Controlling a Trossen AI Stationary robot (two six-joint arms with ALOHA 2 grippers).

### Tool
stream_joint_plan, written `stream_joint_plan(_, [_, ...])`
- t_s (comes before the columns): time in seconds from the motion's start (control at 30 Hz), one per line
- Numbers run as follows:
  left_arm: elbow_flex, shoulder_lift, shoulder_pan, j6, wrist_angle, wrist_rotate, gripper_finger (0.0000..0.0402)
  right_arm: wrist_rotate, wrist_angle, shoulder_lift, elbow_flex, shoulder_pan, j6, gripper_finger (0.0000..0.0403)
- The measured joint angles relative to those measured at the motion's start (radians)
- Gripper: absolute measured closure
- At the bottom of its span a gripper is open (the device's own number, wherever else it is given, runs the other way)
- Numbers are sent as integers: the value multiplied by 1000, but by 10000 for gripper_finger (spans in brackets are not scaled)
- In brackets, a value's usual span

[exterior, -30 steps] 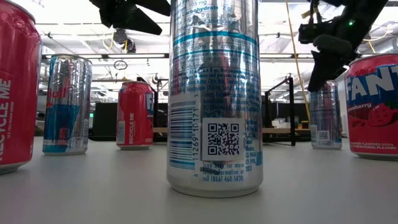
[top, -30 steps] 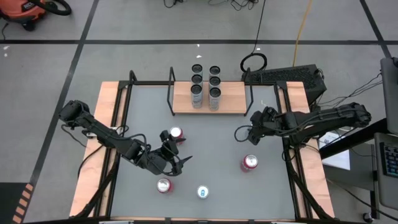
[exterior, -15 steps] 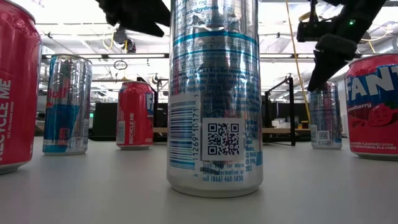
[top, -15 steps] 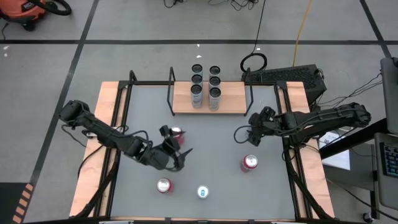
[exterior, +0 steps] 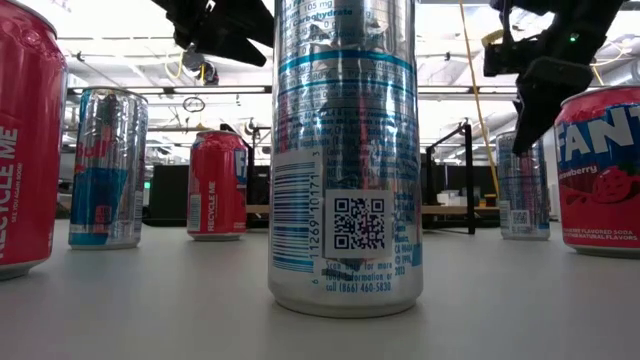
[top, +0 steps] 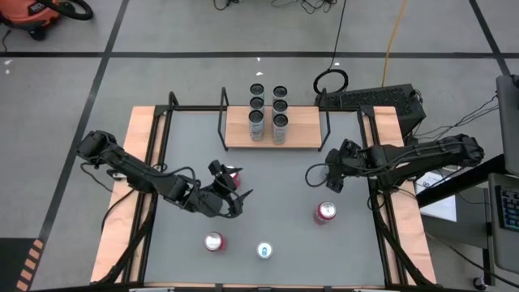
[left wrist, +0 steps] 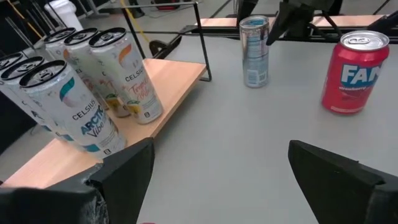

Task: Place canned beverage on shelf
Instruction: Put the top right blue soda can on the shelf

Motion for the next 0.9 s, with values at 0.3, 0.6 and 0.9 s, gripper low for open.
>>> stream_joint_plan(0.3, [0,0,0,-1,2,13,38,-58,7,5,0,-81,15,83])
stream_joint_plan(0.6, [0,0,0,-27,7,31,38,-162,4,89,0,-150,13,91])
stream_joint_plan(0.9, [0,0,0,-24,-13,30,38,-200,8,145,0,-154,29,149])
